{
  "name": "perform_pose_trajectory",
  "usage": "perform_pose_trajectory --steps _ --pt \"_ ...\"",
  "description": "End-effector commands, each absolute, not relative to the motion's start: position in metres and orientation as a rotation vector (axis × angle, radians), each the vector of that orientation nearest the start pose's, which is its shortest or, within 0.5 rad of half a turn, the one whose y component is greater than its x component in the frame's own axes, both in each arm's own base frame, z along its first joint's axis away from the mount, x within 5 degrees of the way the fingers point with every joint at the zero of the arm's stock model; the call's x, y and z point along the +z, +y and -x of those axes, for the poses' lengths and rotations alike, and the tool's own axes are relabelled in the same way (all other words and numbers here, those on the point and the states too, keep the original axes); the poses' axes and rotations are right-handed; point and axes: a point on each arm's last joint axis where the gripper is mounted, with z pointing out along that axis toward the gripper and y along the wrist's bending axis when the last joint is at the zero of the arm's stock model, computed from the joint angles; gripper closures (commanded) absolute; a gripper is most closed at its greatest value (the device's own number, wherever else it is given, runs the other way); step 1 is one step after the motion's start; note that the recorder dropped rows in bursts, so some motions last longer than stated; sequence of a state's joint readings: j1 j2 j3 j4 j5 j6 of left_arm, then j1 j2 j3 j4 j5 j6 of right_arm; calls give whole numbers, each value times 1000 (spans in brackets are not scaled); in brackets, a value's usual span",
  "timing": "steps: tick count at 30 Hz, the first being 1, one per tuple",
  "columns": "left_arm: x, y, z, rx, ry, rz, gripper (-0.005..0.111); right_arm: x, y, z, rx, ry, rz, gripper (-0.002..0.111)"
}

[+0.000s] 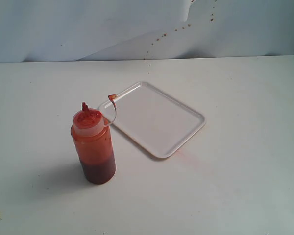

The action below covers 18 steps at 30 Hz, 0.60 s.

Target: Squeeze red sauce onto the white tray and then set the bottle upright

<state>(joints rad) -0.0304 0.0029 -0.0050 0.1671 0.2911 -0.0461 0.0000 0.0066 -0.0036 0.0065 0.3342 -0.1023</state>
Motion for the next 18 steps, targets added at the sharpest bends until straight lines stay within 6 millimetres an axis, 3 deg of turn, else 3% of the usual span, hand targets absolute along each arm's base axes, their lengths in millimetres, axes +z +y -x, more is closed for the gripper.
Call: perform_pose_trajectory --steps 1,9,18 --pt "188 3 -55 113 1760 -99 107 183 0 -54 -60 1817 84 108" --pt "194 1 -56 47 1692 -59 107 183 0 -54 -60 1817 84 108" --pt "220 -1 -55 -162 1400 113 107 183 0 -54 -60 1817 84 108"
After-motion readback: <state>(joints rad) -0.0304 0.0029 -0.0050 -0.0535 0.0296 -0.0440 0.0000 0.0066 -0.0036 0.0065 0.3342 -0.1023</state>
